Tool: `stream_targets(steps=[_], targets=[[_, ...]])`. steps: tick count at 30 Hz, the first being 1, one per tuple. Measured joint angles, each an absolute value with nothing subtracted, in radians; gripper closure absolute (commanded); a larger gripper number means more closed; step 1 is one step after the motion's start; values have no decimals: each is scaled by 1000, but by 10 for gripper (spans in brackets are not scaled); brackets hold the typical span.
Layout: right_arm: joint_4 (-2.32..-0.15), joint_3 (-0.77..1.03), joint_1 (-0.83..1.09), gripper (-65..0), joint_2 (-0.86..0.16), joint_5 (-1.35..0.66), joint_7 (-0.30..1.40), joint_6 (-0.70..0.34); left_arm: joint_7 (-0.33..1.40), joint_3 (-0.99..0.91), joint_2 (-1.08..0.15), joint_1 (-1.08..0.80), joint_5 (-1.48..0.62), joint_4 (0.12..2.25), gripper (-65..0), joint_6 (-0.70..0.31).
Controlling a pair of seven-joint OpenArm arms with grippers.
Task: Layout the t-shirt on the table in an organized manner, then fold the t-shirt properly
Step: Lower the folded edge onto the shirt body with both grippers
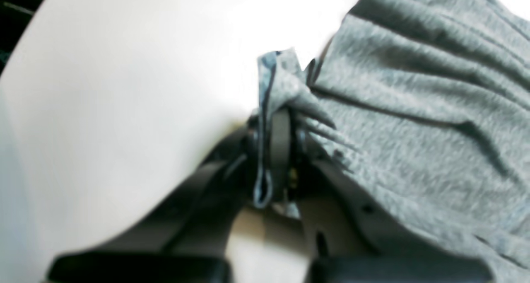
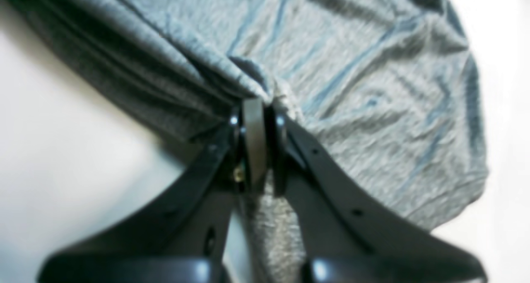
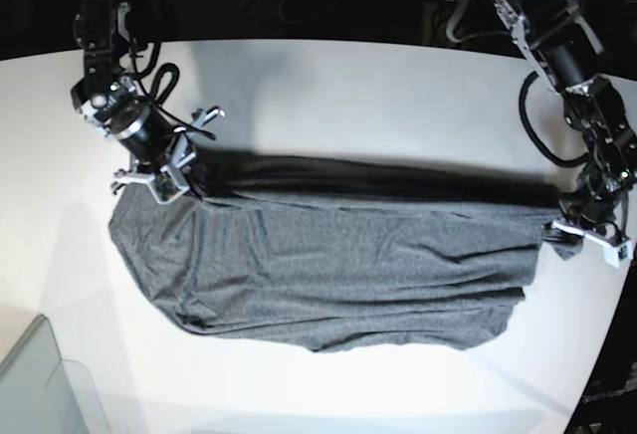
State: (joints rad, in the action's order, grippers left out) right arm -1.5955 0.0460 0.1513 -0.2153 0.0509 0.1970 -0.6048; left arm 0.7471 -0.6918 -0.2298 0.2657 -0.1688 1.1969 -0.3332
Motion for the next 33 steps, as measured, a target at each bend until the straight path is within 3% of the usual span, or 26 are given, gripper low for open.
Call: stream_targets(steps=[12,14,16,20,23,33], targets=[[-1467,-6,76,0,-218,56,205,-605,743,-692,-230,337,-165,1081,-6,-330],[-1466,-5,75,-42,-218,56,205,-605,743,-692,-230,336,-165,1075,-12,-330],[-1465,-5,76,-115,-218,56,206,-605,743,-692,-233,336,-165,1074,-58,-330],[-1468,2,76,-252,-218,56,206,-605,744,-692,-232,336,-166,1081,-243,-330],[-1491,17,81,-302,-216,56,208,-606,743,-692,-233,336,-166,1083,-344,-330],[-1584,197,205,-329,-214,56,199,-606,737,-699,-231,308,-177,1192,-364,-335]])
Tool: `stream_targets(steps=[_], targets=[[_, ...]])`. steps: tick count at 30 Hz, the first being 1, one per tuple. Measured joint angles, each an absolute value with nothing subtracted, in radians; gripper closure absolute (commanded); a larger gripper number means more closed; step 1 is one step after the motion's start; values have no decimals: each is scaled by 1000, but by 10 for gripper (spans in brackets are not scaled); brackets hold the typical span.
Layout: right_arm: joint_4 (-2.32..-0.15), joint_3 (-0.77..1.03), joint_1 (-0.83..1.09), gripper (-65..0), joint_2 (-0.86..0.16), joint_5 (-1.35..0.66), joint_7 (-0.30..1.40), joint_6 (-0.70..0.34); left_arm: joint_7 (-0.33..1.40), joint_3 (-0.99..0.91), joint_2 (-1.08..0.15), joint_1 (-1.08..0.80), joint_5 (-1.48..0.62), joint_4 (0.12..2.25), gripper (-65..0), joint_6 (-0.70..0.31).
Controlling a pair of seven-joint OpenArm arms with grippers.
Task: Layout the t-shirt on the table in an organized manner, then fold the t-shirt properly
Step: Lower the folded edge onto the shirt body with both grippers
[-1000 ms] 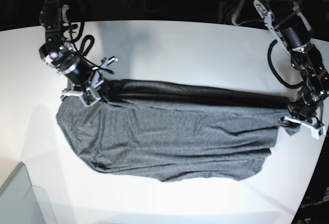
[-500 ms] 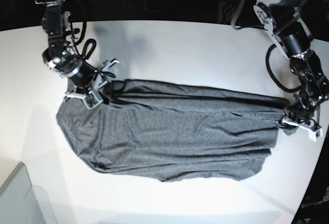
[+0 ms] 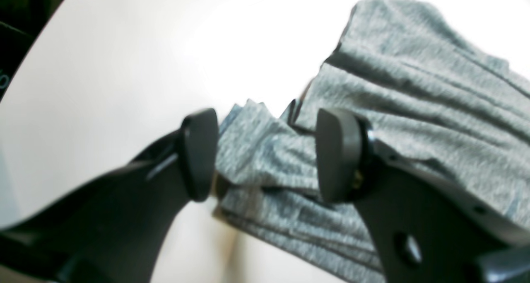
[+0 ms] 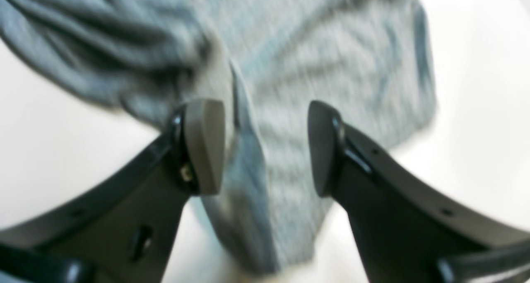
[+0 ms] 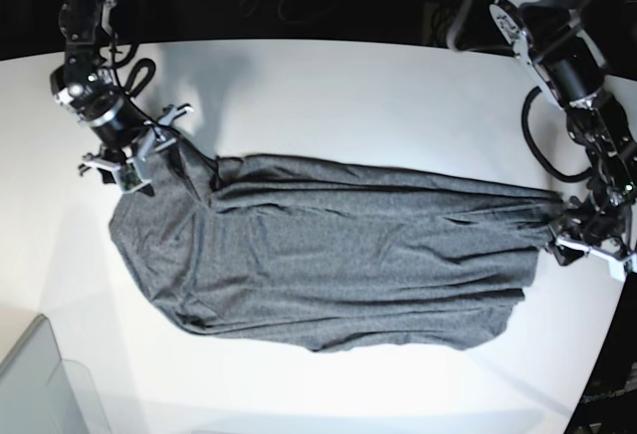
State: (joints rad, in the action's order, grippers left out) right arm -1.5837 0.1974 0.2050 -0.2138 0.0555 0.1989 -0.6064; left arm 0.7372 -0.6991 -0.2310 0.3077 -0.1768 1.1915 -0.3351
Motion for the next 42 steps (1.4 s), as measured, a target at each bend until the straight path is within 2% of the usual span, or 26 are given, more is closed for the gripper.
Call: stream_targets(steps=[8,18,30,38,42], targets=[[-1584,263,311,-329,-215,56,198,-605,744,-701,-230,288,-176,1186,-364,-334],[-1584,268,357,-330,-213,48,197,-603,744,-701,-227,282,-173,1186,-363,-334],[-1581,265,344,-324,-210,48,194,-603,744,-701,-227,260,-175,1186,-364,-334],[-1578,203,345,-323,-210,49,194,-603,743,-701,-227,261,-173,1186,-364,-334],[-1569,202,327,-285,-210,49,194,-603,743,-701,-227,261,-173,1186,-364,-334]])
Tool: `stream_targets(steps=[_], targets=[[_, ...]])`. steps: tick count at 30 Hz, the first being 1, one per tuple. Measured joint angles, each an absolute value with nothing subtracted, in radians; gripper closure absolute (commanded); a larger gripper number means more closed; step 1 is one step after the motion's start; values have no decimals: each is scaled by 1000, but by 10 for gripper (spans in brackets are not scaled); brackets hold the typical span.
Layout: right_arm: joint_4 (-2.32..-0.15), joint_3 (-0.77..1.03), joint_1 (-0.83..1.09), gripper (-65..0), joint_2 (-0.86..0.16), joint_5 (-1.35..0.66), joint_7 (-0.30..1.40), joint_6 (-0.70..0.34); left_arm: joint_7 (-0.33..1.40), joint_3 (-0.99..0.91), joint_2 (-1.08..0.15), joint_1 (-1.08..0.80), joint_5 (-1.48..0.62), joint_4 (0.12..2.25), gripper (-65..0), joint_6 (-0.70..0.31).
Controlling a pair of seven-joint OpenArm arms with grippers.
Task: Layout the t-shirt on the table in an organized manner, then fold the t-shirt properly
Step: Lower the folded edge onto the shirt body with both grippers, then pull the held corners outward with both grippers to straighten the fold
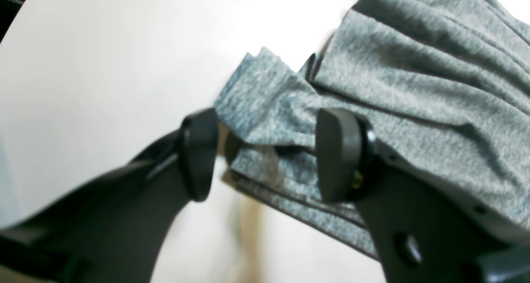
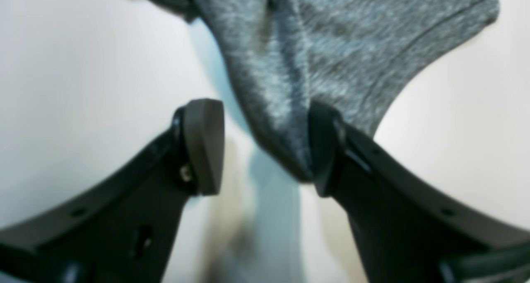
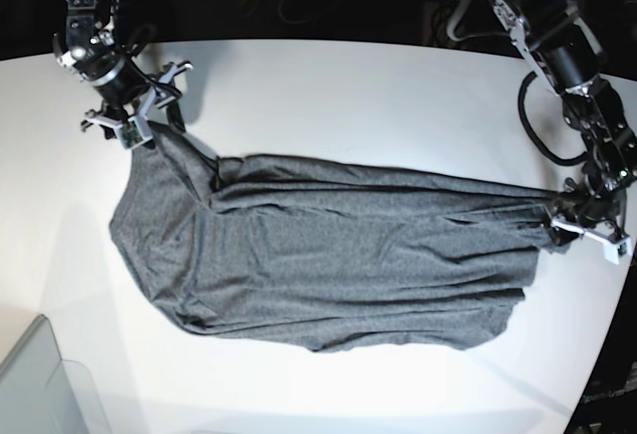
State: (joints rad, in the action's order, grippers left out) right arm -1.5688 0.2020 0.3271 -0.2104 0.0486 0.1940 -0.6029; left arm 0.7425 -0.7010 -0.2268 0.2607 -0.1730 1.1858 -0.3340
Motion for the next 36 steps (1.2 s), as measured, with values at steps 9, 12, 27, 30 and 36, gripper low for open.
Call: stream_targets(steps=[9,12,27,30,36], targets=[[-1518,207,293,-73,-211,48,190,-603,743,-701,-227,261,-172,1186,-364,-334],[-1520,207,293,-2,-213,48,190,-603,743,-701,-227,261,-172,1186,-364,-334],[-1563,208,228,0,-278,52,193,-605,743,-701,-233,263,-169,1186,-364,-334],[-1538,208,202,0,-302,51,193,-606,740,-701,-232,263,-169,1186,-364,-334],[-1479,207,142,0,-335,52,194,-605,740,-701,-233,263,-169,1186,-365,-334]])
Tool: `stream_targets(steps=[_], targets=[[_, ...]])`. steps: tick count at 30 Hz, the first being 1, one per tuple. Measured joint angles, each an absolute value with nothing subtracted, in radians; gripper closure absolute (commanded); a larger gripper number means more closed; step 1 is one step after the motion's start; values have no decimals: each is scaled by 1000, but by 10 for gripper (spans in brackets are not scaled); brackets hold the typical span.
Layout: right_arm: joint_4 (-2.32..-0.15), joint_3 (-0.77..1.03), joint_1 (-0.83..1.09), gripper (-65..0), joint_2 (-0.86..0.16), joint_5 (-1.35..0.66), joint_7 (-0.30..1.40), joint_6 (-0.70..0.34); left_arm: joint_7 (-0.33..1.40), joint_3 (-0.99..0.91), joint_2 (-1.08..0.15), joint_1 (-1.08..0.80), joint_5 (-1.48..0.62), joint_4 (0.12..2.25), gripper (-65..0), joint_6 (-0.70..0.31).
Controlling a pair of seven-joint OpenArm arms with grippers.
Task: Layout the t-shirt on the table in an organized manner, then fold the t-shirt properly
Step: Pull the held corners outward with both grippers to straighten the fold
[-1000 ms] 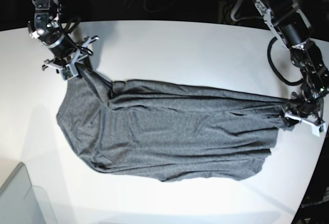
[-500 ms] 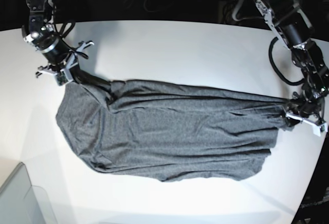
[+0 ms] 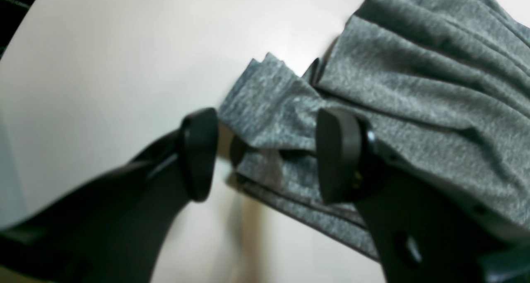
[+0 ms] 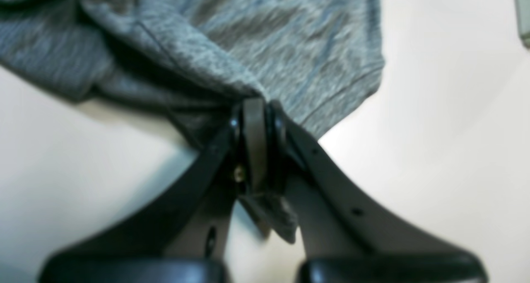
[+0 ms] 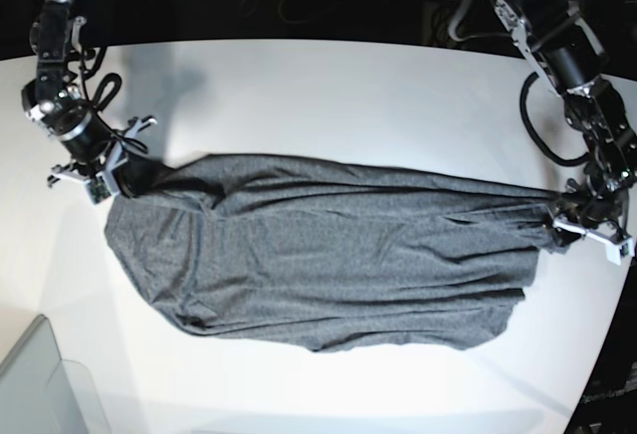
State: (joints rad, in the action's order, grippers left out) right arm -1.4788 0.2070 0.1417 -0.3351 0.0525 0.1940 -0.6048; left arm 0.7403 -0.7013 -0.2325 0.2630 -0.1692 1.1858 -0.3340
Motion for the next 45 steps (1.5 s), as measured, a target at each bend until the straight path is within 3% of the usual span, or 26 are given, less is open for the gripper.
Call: stream_targets(steps=[17,22,28,34,40,45], targets=[[-1347,202,25,0,-351,52,194,-606,739,-701,-233,264,-170,1190,-367,-334],[-1337,202,6,-135,-347,53,196,-605,740,-701,-233,266,-170,1192,-381,-334],[-1340,206,6,-273,-346,53,197,-606,740,-701,-233,266,-170,1193,-507,-334],[-1343,255,-12,-298,-312,50,194,-605,749,-701,-231,265,-169,1217,-582,-336],[-1343,327,-4,-298,-273,53,198,-605,729,-701,-230,244,-184,1353,-589,-338],[-1344,328,30,-298,-258,49,197,-603,748,-698,-225,205,-170,1270,-589,-337]])
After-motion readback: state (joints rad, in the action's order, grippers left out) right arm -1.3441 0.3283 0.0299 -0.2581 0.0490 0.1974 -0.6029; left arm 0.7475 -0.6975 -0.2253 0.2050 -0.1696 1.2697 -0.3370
